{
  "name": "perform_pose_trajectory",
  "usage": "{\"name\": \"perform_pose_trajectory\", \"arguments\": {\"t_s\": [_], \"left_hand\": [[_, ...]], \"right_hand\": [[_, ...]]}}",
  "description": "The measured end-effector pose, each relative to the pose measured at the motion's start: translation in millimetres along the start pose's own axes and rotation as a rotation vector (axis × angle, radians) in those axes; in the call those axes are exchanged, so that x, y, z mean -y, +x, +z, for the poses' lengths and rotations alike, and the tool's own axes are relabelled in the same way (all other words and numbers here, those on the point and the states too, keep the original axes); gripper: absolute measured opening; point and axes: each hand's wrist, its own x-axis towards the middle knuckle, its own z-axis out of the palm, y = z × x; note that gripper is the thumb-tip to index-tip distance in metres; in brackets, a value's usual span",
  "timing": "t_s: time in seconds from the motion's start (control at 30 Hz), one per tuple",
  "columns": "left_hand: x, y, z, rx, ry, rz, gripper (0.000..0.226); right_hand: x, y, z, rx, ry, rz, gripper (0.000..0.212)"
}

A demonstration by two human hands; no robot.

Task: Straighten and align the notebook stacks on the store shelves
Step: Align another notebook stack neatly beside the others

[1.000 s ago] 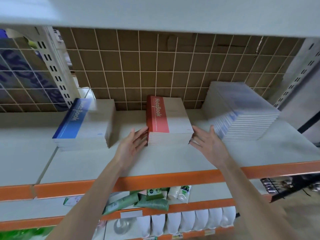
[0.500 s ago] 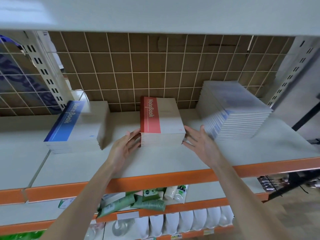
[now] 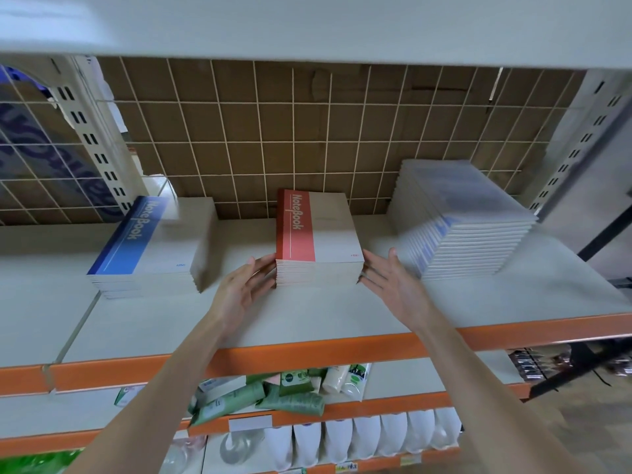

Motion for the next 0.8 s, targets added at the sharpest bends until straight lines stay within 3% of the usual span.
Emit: {"name": "perform_pose_trajectory", "arguments": {"t_s": [0.23, 0.67, 0.8], "left_hand": [[0.1, -2.4, 4.3, -0.117, 0.010, 0.018, 0.032], [3.1, -0.2, 2.4, -0.098, 0.089, -0.001, 0.035], [3.9, 0.6, 6.4, -0.195, 0.066, 0.023, 0.038]], "right_hand": [[-6.2, 4.7, -1.1, -0.117, 0.051, -0.022, 0.060], [-6.0, 6.0, -1.0, -0.119, 0.127, 0.007, 0.055], [-4.9, 5.1, 2.2, -0.113, 0.130, 0.005, 0.052]]}}
